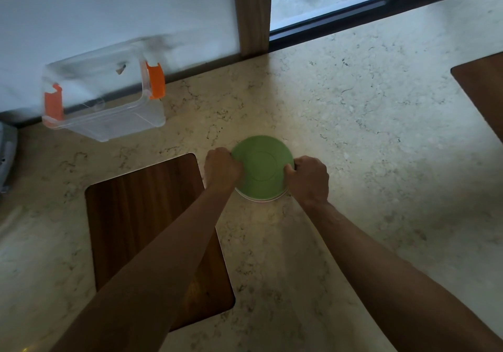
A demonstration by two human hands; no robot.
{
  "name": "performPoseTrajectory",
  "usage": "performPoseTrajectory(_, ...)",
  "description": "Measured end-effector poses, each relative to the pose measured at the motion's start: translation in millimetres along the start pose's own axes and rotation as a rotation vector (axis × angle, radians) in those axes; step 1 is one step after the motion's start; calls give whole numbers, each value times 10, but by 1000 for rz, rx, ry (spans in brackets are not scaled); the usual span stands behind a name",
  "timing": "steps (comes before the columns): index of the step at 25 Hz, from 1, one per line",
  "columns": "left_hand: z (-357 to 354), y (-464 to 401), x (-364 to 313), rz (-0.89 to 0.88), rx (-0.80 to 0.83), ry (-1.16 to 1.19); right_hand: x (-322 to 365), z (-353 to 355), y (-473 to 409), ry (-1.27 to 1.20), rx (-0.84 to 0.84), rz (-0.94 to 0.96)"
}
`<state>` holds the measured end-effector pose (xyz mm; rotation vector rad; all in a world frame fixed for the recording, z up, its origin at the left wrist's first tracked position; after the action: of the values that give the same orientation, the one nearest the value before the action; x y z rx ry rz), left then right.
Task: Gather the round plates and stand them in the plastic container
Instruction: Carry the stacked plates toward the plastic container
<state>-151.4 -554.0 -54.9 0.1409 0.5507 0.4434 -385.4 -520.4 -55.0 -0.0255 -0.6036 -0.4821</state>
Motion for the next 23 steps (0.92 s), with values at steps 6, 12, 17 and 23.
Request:
performPoseTrajectory(6, -38, -61, 23, 124, 99, 64, -46, -4, -12, -116, 14, -116)
performPoseTrajectory(12, -17, -9, 106, 239, 85, 252, -81, -63, -33, -136, 85, -124)
performPoseTrajectory(17, -10, 61, 207, 332, 104, 420, -207, -117, -17, -355, 161, -259)
performPoseTrajectory(23, 114, 236, 316, 363, 139, 469, -261, -238, 183, -590, 331, -434)
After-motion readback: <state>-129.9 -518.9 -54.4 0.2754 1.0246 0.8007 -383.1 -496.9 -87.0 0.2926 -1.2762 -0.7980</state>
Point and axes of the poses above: each hand's wrist, its own y-axis away from the middle knuckle, its own z-axis out of the back of the hand, x = y × z, the point moved 9 cm from there along -y, towards the middle knuckle, and after that the axes turned 10 degrees about -x, right-handed, at the moved point
